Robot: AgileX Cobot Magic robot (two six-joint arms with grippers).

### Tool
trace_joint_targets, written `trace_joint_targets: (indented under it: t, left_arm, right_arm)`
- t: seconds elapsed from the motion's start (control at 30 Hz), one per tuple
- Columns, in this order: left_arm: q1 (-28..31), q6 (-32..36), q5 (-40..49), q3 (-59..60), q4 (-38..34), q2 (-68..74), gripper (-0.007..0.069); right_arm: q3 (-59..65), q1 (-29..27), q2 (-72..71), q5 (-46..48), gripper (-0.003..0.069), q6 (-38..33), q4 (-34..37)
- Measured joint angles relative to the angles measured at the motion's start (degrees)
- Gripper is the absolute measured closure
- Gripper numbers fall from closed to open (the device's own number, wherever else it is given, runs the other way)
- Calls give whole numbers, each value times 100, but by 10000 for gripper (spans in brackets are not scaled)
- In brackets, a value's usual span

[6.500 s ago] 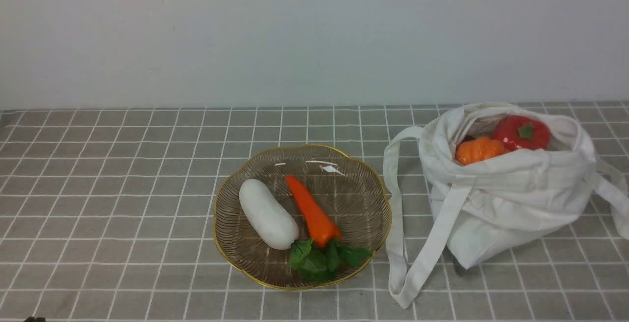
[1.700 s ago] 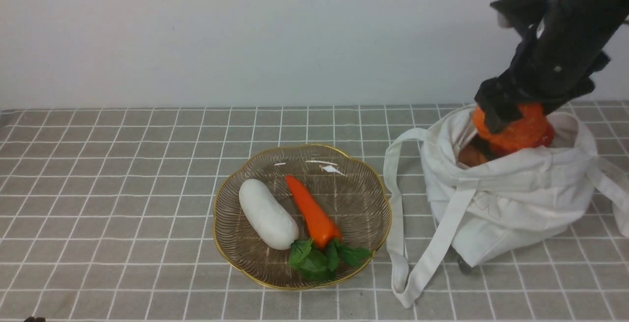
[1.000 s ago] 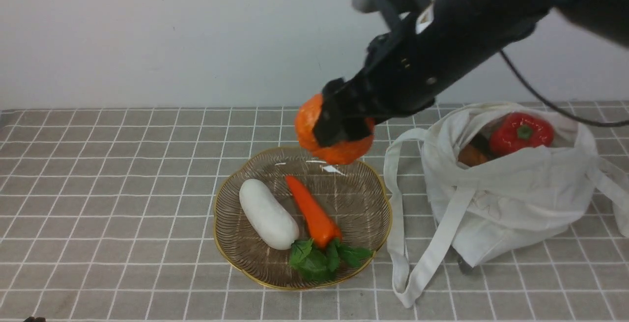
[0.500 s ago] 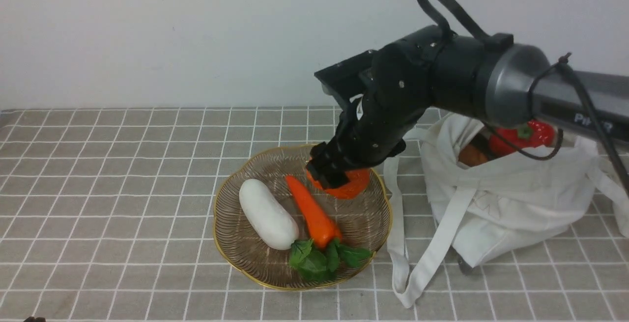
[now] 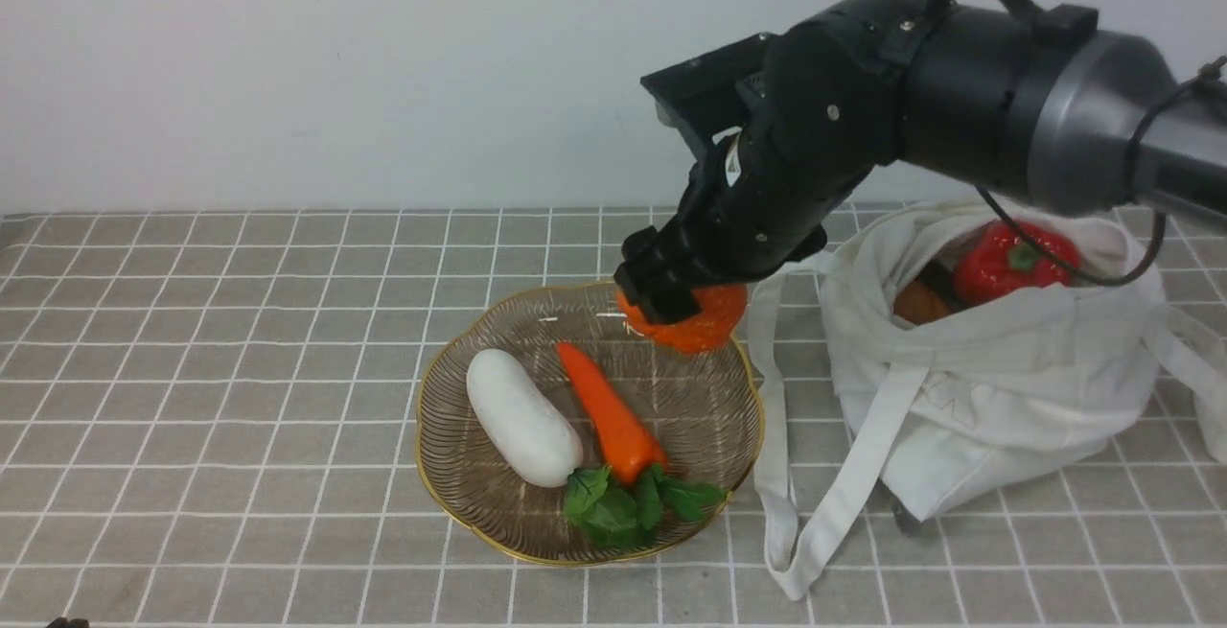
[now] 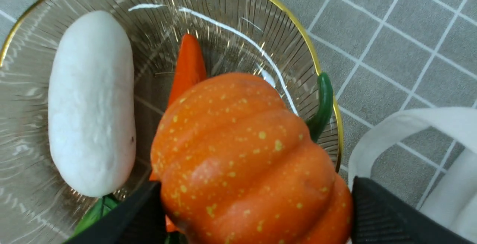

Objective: Take vegetables from bag on grey coffee tablecloth place on plate.
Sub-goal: 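Move the pumpkin from the bag onto the plate with the right gripper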

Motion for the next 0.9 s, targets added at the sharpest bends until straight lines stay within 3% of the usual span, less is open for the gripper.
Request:
trace_joint_targets:
  t: [0.33,0.63,0.9]
  left_arm:
    - [0,0,0,0,0,0,629]
    - [0,0,0,0,0,0,629]
    - [0,0,0,0,0,0,629]
  right_arm:
    - [0,0,19,-170,66,-221,289]
    - [0,0,135,-191,-24,-262,306]
    - [-80,0,-48,656,-33,-506,403]
